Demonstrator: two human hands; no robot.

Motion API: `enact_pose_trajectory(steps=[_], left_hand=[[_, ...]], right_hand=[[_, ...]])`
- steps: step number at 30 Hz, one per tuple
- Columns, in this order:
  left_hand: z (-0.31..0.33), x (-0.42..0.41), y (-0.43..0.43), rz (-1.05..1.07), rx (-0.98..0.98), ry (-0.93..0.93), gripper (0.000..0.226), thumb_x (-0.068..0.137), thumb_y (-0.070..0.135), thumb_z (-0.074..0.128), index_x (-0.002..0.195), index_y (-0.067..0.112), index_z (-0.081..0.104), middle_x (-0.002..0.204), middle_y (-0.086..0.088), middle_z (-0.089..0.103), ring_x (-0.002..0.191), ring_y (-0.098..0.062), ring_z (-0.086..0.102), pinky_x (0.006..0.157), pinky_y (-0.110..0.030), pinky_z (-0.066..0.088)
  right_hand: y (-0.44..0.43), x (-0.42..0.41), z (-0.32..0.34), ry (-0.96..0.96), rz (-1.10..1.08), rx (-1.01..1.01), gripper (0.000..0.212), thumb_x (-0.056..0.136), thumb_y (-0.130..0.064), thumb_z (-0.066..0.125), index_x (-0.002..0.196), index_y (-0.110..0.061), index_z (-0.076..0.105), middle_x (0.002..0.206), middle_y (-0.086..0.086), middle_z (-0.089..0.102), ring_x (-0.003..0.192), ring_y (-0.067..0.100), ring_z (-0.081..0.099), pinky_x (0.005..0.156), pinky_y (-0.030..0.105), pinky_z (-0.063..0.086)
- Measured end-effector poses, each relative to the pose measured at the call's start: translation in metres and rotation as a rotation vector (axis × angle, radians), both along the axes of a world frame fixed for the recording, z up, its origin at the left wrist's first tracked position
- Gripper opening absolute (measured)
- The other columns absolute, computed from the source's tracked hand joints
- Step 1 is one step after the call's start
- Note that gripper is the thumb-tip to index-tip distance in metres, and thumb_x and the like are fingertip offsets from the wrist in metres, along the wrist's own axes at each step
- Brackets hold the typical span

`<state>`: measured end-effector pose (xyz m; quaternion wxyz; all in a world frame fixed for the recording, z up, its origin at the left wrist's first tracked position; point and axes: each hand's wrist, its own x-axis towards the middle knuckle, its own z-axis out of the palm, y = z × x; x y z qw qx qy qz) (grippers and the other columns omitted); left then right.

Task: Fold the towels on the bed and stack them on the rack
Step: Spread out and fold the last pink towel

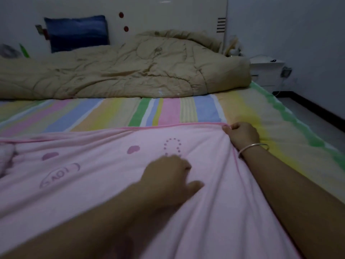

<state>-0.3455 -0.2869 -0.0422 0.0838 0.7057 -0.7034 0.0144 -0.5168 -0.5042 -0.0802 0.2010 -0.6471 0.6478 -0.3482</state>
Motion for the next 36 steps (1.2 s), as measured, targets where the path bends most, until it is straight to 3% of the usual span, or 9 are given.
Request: enact_pose_trajectory(steps=[3, 7, 12, 16, 20, 24, 28, 33, 36], left_hand=[[-0.022, -0.011, 0.008, 0.088, 0.285, -0.273, 0.071, 0.095, 0.064, 0.021, 0.154, 0.028, 0.004, 0.163, 0.0, 0.002, 0.149, -0.023, 0.009, 0.117, -0.052, 0.01], [-0.005, -0.046, 0.006, 0.174, 0.339, -0.477, 0.061, 0.102, 0.05, 0.022, 0.154, 0.022, 0.01, 0.157, -0.014, 0.022, 0.142, -0.036, 0.024, 0.115, -0.06, 0.005], [-0.014, -0.064, 0.108, 0.035, -0.316, 0.372, 0.027, 0.083, 0.029, 0.05, 0.102, 0.02, 0.067, 0.106, 0.002, 0.065, 0.099, -0.022, 0.062, 0.087, -0.034, 0.046], [0.009, -0.115, 0.212, 0.007, -0.439, 0.509, 0.015, 0.079, 0.032, 0.061, 0.092, 0.027, 0.055, 0.093, 0.012, 0.053, 0.085, -0.013, 0.053, 0.076, -0.03, 0.044], [0.035, -0.154, 0.26, 0.115, -0.12, 0.516, 0.032, 0.081, 0.053, 0.056, 0.074, 0.026, 0.04, 0.069, 0.012, 0.053, 0.068, -0.007, 0.05, 0.065, -0.024, 0.04], [0.031, -0.177, 0.272, 0.211, 0.06, 0.393, 0.049, 0.079, 0.071, 0.047, 0.08, 0.022, 0.047, 0.081, 0.008, 0.059, 0.078, -0.015, 0.055, 0.068, -0.032, 0.039], [0.028, -0.187, 0.273, 0.191, 0.174, 0.281, 0.031, 0.087, 0.055, 0.046, 0.087, 0.025, 0.04, 0.102, 0.0, 0.059, 0.099, -0.024, 0.057, 0.074, -0.033, 0.034], [0.032, -0.182, 0.274, 0.087, 0.22, 0.442, 0.03, 0.082, 0.038, 0.046, 0.069, 0.014, 0.034, 0.07, -0.002, 0.048, 0.077, -0.026, 0.053, 0.065, -0.033, 0.039], [0.034, -0.184, 0.276, 0.026, 0.191, 0.566, 0.031, 0.074, 0.042, 0.039, 0.07, 0.012, 0.034, 0.066, -0.006, 0.054, 0.067, -0.024, 0.056, 0.066, -0.034, 0.048]], right_hand=[[0.014, -0.005, 0.012, -0.301, 0.168, 0.179, 0.036, 0.079, -0.045, 0.069, 0.09, -0.01, 0.071, 0.103, 0.019, 0.07, 0.083, 0.024, 0.062, 0.08, 0.034, 0.049], [0.071, -0.037, 0.023, -0.773, 0.223, 0.427, 0.046, 0.094, -0.007, 0.055, 0.136, 0.004, 0.041, 0.111, 0.017, 0.06, 0.087, 0.02, 0.06, 0.079, 0.028, 0.053], [0.128, -0.098, 0.024, -1.103, 0.121, 0.527, 0.036, 0.095, 0.001, 0.049, 0.131, -0.003, 0.043, 0.117, 0.016, 0.057, 0.107, 0.027, 0.059, 0.091, 0.03, 0.049], [0.166, -0.096, 0.046, -0.87, 0.06, 0.435, 0.003, 0.092, -0.006, 0.057, 0.089, -0.006, 0.058, 0.075, 0.011, 0.055, 0.052, 0.014, 0.053, 0.04, 0.018, 0.046], [0.204, -0.074, 0.062, -0.572, 0.129, 0.417, 0.023, 0.093, -0.015, 0.057, 0.073, -0.005, 0.058, 0.06, 0.009, 0.053, 0.027, 0.009, 0.043, 0.03, 0.012, 0.027], [0.231, -0.053, 0.052, -0.167, 0.246, 0.443, 0.044, 0.09, -0.037, 0.056, 0.079, 0.005, 0.066, 0.079, 0.024, 0.069, 0.066, 0.029, 0.071, 0.061, 0.038, 0.059], [0.244, -0.044, 0.064, -0.002, 0.254, 0.421, 0.054, 0.096, -0.034, 0.05, 0.12, 0.014, 0.056, 0.127, 0.029, 0.056, 0.119, 0.038, 0.054, 0.098, 0.037, 0.043], [0.237, -0.055, 0.071, -0.231, 0.09, 0.48, 0.042, 0.094, -0.021, 0.057, 0.123, 0.008, 0.055, 0.131, 0.019, 0.057, 0.119, 0.03, 0.055, 0.072, 0.023, 0.042], [0.235, -0.071, 0.068, -0.052, 0.064, 0.436, 0.039, 0.091, -0.029, 0.056, 0.117, 0.0, 0.062, 0.121, 0.018, 0.063, 0.109, 0.031, 0.06, 0.071, 0.022, 0.038]])
